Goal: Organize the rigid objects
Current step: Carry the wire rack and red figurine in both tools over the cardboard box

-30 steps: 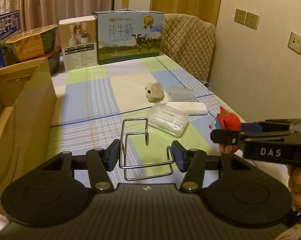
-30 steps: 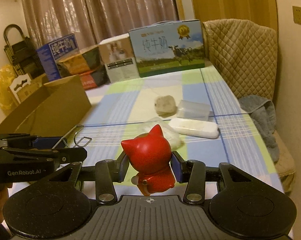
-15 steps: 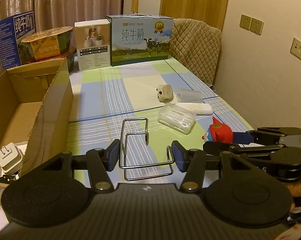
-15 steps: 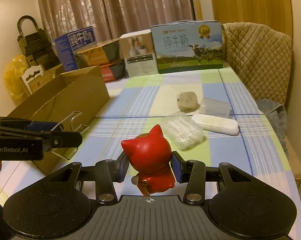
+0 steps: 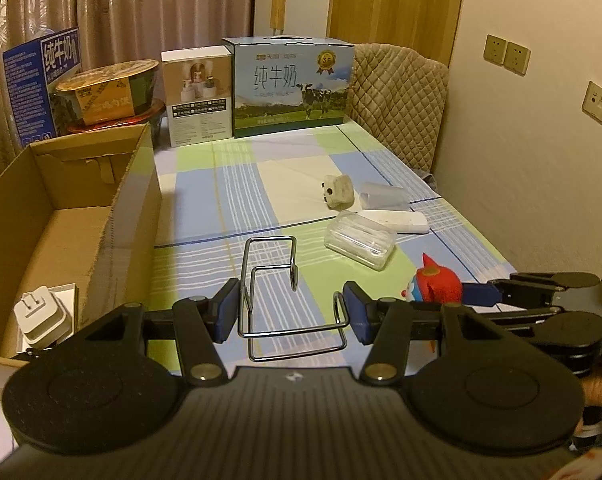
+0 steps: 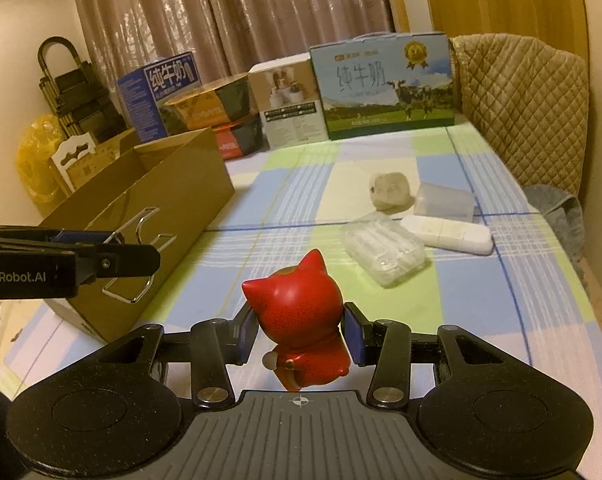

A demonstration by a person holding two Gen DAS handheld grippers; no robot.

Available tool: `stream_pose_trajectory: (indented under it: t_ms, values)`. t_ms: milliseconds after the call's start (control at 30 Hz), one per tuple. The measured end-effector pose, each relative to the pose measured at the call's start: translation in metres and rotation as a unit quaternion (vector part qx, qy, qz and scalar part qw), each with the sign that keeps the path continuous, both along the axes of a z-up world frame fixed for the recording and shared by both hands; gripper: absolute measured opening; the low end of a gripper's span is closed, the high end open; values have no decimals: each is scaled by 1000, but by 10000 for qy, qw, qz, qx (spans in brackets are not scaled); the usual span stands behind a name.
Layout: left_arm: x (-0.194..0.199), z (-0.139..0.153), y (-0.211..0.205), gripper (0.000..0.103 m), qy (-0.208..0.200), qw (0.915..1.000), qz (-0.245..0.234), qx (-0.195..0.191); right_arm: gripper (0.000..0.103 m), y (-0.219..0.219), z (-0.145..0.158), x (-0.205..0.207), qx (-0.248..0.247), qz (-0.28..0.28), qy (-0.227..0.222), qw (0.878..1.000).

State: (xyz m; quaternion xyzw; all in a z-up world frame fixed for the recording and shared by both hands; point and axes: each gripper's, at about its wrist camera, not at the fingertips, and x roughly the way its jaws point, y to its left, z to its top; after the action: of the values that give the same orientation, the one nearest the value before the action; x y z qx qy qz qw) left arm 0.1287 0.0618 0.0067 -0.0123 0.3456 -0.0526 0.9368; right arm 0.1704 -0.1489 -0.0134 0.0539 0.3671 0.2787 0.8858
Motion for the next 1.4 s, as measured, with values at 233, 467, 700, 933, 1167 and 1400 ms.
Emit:
stream_pose_trajectory:
  t_ms: [233,467,700,933,1167,1400]
  values:
    - [-8,15,15,50,-83,9999,73,10,42,18,19,-6,44,35,75,10000]
    - [-18,39,46,50,-203,9995,223,-12,42,44,50,-9,176,284,-23,9994]
    - [-28,72,96,50,-376,9981,476,79,42,90,80,-8,240,719,-230,9969]
    - [-30,90,157,50,-378,9948,878,340,42,145,103,-2,346,1164,-331,9920]
    - [-24,84,206,50,-199,9927,1114,412,42,199,104,10,292,1509,-251,9878]
    - [-19,58,235,50,49,9920,1187,426,42,240,88,23,156,1681,-122,9856]
